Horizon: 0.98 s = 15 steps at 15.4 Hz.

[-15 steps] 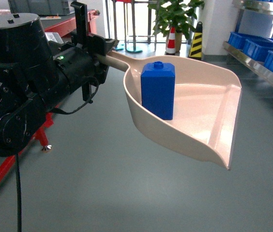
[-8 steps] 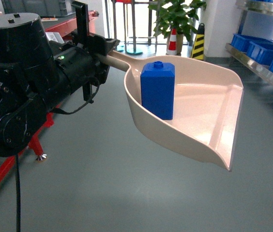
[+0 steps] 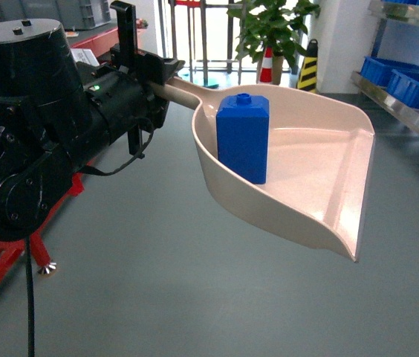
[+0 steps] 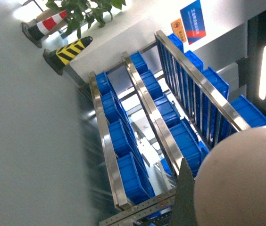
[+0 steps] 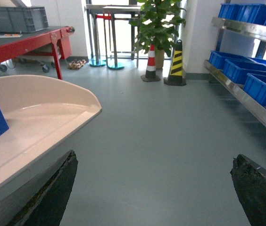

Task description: Place part in tray to right shelf

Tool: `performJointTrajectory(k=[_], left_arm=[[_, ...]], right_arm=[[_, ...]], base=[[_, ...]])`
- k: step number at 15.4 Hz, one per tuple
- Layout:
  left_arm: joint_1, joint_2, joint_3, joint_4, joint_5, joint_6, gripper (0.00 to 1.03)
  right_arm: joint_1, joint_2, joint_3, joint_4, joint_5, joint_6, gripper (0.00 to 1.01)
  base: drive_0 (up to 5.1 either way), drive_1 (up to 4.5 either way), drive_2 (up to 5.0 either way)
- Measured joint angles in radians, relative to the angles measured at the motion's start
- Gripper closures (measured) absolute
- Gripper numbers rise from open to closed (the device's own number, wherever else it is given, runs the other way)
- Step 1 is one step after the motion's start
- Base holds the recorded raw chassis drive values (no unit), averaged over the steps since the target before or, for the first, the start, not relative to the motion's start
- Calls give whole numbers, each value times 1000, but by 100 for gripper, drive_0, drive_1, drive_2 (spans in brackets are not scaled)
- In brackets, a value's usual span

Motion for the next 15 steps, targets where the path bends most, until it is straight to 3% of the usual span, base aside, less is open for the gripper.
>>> performJointTrajectory(k=[8, 15], left_arm=[[2, 0, 0, -3, 3, 0, 90], [0, 1, 1, -3, 0, 0, 90]], right_arm=[[0, 2, 0, -2, 0, 0, 3], [0, 6, 0, -2, 0, 0, 3]], base=[[1, 425, -424], [-180, -180, -180]])
